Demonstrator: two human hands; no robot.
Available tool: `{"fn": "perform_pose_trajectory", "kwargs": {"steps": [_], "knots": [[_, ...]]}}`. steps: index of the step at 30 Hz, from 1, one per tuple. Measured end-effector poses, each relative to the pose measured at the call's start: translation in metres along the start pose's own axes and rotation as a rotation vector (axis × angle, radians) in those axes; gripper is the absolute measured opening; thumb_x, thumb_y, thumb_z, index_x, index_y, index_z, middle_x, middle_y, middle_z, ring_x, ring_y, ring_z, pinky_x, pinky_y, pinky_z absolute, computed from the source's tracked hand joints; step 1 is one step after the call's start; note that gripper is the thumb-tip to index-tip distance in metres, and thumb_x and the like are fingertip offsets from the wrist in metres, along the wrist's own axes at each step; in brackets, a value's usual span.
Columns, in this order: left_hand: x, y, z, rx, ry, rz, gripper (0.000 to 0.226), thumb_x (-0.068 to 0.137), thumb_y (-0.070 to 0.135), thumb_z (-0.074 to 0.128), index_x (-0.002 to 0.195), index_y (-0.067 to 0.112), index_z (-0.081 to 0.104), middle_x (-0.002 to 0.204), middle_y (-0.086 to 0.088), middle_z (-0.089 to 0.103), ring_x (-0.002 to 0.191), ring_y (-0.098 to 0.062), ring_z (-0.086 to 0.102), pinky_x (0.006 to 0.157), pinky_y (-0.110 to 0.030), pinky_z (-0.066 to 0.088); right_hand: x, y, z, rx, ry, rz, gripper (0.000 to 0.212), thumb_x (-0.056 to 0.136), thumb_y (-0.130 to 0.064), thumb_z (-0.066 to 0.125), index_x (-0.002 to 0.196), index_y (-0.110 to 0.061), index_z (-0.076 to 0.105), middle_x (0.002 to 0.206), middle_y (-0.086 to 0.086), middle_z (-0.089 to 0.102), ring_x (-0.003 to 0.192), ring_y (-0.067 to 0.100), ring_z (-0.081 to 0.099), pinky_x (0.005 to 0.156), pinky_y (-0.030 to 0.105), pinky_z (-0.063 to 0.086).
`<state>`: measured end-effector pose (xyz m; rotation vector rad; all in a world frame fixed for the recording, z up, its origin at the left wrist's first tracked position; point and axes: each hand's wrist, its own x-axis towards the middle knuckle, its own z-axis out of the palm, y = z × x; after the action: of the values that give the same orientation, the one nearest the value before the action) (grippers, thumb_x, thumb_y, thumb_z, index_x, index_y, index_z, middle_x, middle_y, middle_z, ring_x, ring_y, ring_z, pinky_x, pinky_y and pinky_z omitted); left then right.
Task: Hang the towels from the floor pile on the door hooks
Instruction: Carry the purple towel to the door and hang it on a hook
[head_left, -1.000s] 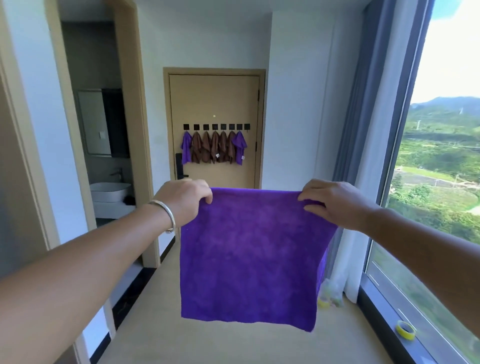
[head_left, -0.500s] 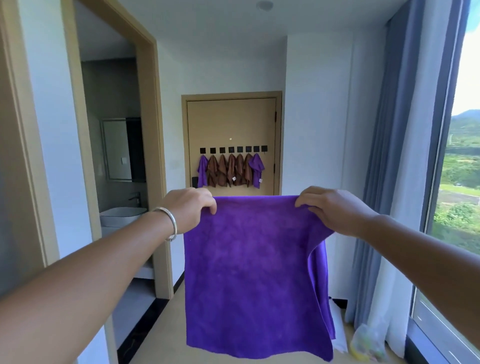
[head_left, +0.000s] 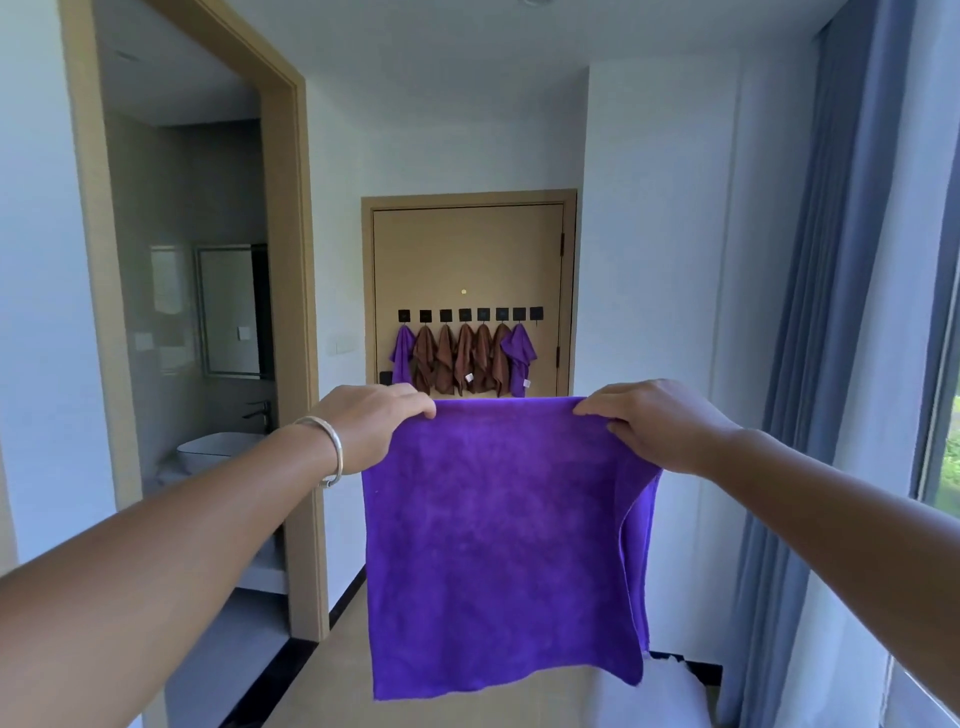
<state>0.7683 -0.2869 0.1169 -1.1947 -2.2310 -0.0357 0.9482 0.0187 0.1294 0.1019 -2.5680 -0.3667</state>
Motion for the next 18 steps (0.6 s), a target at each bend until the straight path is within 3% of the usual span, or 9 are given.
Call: {"fn": "perform_pose_trajectory", "kwargs": {"steps": [9,18], "knots": [[0.105,-0.047,0.084,0.056,0.034,-0.004,0.06,0.082,-0.008,0.046,0.12,0.039,0.047,0.117,0.02,0.055,0.089,-0.011,0.056,0.068,-0.026,0.048,0.095,0.066,0.084,-0.048,0.005,0.034,0.041,0.098,-0.016,0.043,0.126,-0.045,0.054,0.127,-0.018,0.059,0.108,0.014,0.059,0.083,0.025,0.043],[0.23,-0.139,0.171,0.051,0.053,0.03,0.061,0.084,-0.006,0.043,0.127,0.037,0.047,0.126,0.017,0.055,0.101,-0.015,0.058,0.081,-0.03,0.048,0.229,0.127,0.168,-0.061,-0.046,0.093,0.042,0.098,-0.018,0.044,0.129,-0.046,0.051,0.129,-0.016,0.058,0.11,0.015,0.057,0.085,0.027,0.044]]}}
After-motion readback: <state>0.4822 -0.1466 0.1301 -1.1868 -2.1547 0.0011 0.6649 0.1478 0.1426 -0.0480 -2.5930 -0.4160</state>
